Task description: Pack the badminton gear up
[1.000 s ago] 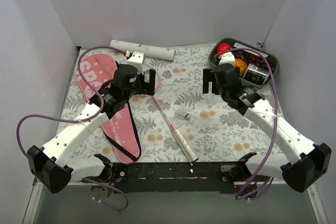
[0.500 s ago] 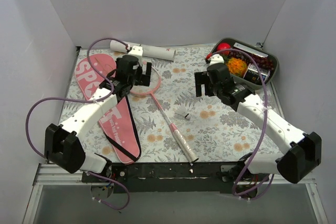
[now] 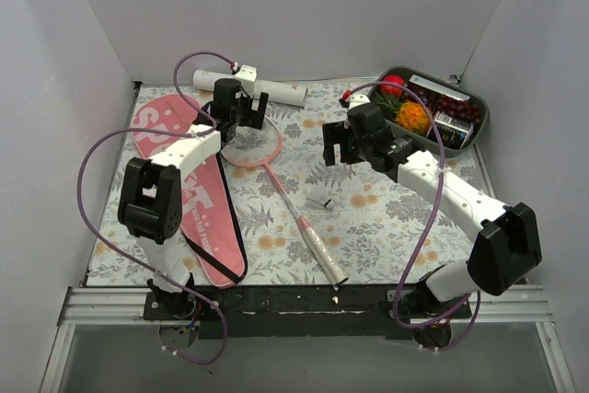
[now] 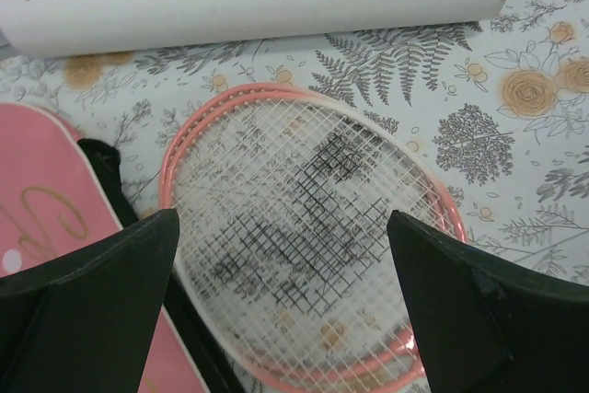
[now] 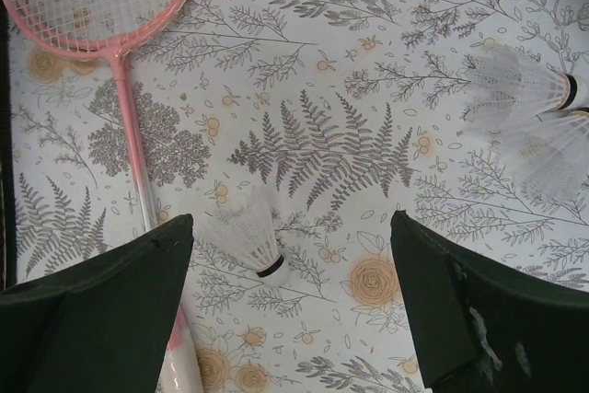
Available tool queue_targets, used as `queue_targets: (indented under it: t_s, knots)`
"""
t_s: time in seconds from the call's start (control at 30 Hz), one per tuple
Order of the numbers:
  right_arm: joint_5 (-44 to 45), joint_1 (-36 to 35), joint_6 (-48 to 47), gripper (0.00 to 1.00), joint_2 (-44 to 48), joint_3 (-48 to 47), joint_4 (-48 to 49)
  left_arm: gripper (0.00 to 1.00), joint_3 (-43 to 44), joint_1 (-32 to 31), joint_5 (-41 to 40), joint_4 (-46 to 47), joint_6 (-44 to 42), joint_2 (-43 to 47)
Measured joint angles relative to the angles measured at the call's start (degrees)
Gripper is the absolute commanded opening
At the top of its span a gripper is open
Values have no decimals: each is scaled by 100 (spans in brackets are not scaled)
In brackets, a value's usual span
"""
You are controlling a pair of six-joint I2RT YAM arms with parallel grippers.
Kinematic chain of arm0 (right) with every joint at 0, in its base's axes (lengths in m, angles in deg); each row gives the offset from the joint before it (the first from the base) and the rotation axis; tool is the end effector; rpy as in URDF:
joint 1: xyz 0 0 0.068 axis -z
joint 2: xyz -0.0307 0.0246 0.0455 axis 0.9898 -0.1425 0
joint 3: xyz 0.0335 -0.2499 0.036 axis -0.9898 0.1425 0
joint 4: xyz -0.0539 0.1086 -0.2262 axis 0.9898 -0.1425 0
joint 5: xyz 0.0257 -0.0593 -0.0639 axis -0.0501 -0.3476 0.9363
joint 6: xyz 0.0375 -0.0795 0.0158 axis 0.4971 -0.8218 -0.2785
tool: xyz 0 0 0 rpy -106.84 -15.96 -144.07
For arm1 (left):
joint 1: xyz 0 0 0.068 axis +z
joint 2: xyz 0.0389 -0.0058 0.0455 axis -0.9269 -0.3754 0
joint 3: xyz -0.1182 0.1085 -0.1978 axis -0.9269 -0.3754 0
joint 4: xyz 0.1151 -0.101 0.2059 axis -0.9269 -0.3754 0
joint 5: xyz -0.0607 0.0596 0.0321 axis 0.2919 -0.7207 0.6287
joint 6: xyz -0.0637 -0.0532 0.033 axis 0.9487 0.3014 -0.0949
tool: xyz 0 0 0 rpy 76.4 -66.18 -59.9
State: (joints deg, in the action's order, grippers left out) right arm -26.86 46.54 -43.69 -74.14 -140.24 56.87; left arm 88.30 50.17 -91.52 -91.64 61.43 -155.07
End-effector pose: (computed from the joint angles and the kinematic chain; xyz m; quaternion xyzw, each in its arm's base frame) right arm 0.3007 0.1947 0.2658 -0.1013 0.8842 0.1223 0.4393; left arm 0.4266 -0.1245 0.2343 -0.1573 0.8476 -0.1610 0.4806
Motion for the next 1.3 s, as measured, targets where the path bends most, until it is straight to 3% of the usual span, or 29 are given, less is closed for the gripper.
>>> queue_targets:
  t_s: [0.27, 0.53, 0.9, 1.3]
  knots:
    - [-546, 2, 33, 94, 37, 114, 328, 98, 649, -28, 299, 1093, -437, -1349]
    - [-1121, 0, 203, 92, 116, 719, 857, 98, 2409, -37, 326, 2037, 256, -2780]
    - [-1628, -87, 415, 91, 9, 1029, 1635, 98, 4369, -50, 269, 2465, 1113, -4706]
    - [-1768, -356, 437, 90, -181, 1211, 1886, 97, 4885, -11, 168, 2938, 1154, -5390]
